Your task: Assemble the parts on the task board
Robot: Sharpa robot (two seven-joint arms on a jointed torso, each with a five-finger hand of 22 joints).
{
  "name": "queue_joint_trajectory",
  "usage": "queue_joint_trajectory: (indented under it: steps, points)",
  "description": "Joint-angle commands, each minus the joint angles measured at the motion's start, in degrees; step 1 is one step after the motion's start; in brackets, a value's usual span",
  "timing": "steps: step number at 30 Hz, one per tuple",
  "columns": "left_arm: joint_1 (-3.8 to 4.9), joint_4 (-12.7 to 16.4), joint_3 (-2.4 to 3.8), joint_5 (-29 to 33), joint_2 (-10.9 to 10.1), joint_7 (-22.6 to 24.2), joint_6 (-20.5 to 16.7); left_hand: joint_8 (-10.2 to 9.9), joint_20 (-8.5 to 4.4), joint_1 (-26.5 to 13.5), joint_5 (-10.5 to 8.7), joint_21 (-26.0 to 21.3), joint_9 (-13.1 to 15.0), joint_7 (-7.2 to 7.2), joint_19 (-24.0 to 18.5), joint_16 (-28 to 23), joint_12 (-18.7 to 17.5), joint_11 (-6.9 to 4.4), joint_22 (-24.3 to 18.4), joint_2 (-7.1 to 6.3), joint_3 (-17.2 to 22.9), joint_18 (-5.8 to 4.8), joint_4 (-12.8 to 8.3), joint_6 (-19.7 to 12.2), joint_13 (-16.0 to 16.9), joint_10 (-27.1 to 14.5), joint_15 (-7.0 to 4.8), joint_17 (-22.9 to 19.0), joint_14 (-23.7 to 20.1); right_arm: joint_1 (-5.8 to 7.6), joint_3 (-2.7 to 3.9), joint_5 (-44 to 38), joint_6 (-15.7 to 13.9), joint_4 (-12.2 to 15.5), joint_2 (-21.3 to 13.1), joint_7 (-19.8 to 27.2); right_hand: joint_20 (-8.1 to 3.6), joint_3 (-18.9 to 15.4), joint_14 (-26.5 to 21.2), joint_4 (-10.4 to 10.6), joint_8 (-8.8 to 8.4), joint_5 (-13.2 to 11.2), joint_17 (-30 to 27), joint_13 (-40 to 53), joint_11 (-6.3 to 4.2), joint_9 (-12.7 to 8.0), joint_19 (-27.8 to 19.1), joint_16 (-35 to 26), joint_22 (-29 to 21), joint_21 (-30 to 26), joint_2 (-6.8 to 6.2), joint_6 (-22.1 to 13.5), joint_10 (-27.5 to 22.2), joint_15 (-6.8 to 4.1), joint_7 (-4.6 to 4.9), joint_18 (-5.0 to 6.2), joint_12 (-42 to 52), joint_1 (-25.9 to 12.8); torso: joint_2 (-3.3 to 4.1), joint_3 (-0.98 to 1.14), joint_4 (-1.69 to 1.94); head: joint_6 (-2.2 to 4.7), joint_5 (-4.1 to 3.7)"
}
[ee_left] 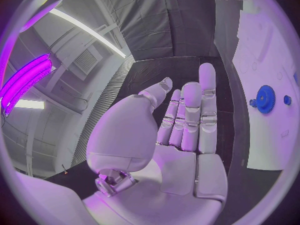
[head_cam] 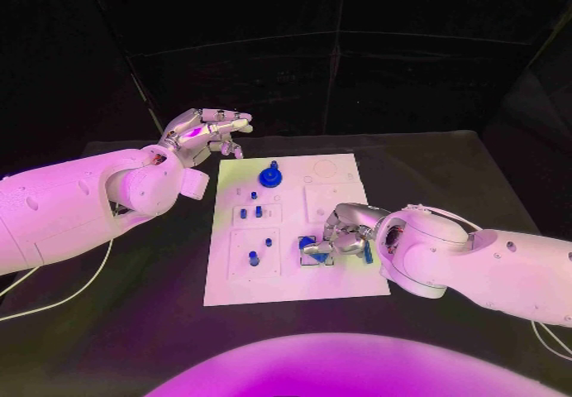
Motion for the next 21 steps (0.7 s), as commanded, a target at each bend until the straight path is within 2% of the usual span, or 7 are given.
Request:
queue_joint_trajectory:
  steps: [1, 15, 21]
  points:
    - [0.08, 0.1, 0.02, -0.2, 0.0, 0.1, 0.7, 0.2, 0.30, -0.7, 0.19, -0.3, 0.0, -0.05, -0.1, 0.2, 0.2, -0.18, -0.1, 0.03, -0.3, 0.73, -0.1, -0.5, -0.1, -0.4, 0.02, -0.1, -0.4, 0.08, 0.02, 0.2, 1.0, 0.2, 0.0, 1.2, -0.30, 0.3, 4.1, 0.0, 0.19, 0.3, 4.6, 0.4, -0.11, 0.1, 0.2, 0.4, 0.1, 0.3, 0.80, 0.5, 0.2, -0.24, -0.01, -0.87, 0.3, 0.0, 0.03, -0.01, -0.02, -0.01, 0.00]
    - [0.08, 0.1, 0.02, -1.0, -0.1, 0.0, 0.8, 0.3, 0.31, -0.7, 0.19, -0.3, 0.0, -0.04, -0.1, 0.2, 0.3, -0.16, -0.1, 0.09, -0.4, 0.74, 0.0, -0.5, -0.1, -0.4, 0.03, -0.1, -0.5, 0.08, 0.02, 3.6, 2.5, 0.2, 0.2, 4.7, -0.43, -0.1, 4.1, -0.2, -0.15, 3.4, 5.0, 0.7, -0.23, 0.3, 0.3, 0.5, 0.5, 0.5, 3.46, 0.8, 0.5, -0.35, -0.12, -0.93, 0.4, 1.8, -0.01, -0.02, 0.04, -0.04, -0.08]
    - [0.08, 0.2, 0.02, -1.2, -0.1, 0.0, 0.8, 0.3, 0.31, -0.7, 0.19, -0.3, 0.0, -0.04, -0.1, 0.2, 0.3, -0.16, -0.1, 0.09, -0.4, 0.74, 0.0, -0.5, -0.1, -0.4, 0.03, -0.1, -0.5, 0.08, 0.02, 3.5, 2.7, 0.3, 0.3, 5.2, -0.44, -0.2, 4.1, -0.3, -0.22, 4.1, 5.1, 0.8, -0.24, 0.3, 0.4, 0.5, 0.6, 0.6, 3.96, 0.9, 0.6, -0.36, -0.13, -0.95, 0.4, 2.3, 0.01, -0.02, 0.01, -0.03, -0.08]
